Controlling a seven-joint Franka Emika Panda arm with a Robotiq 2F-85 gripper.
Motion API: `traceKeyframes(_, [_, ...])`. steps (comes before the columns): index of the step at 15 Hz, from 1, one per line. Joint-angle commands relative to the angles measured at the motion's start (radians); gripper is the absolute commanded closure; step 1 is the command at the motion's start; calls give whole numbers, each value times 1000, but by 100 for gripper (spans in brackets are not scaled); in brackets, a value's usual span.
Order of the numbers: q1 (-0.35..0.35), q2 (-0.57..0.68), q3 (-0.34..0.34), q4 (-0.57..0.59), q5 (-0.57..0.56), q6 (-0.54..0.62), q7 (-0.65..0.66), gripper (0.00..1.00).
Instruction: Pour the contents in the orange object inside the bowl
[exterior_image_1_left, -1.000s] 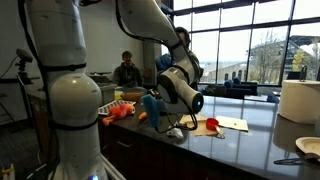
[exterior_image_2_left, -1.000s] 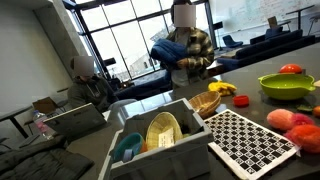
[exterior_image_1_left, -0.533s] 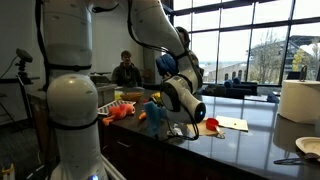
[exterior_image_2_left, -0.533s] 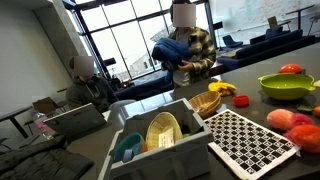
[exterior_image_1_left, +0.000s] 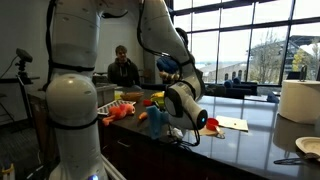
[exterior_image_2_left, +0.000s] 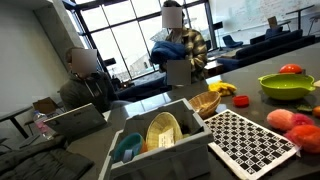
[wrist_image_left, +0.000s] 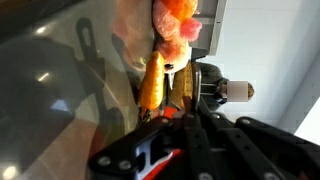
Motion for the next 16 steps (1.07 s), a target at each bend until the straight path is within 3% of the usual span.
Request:
traceKeyframes(1, [-23,30,24,23,23,-25,-10,99])
traceKeyframes(9, [-13,3,40,22,24,-9,3,98])
traceKeyframes(10, [-10,-2,43,20,25,-6,6,71])
traceKeyframes(12, [-8,-8,49,17,29,-4,6,65])
traceKeyframes(16, [-5,-21,59,12,36,1,13,40])
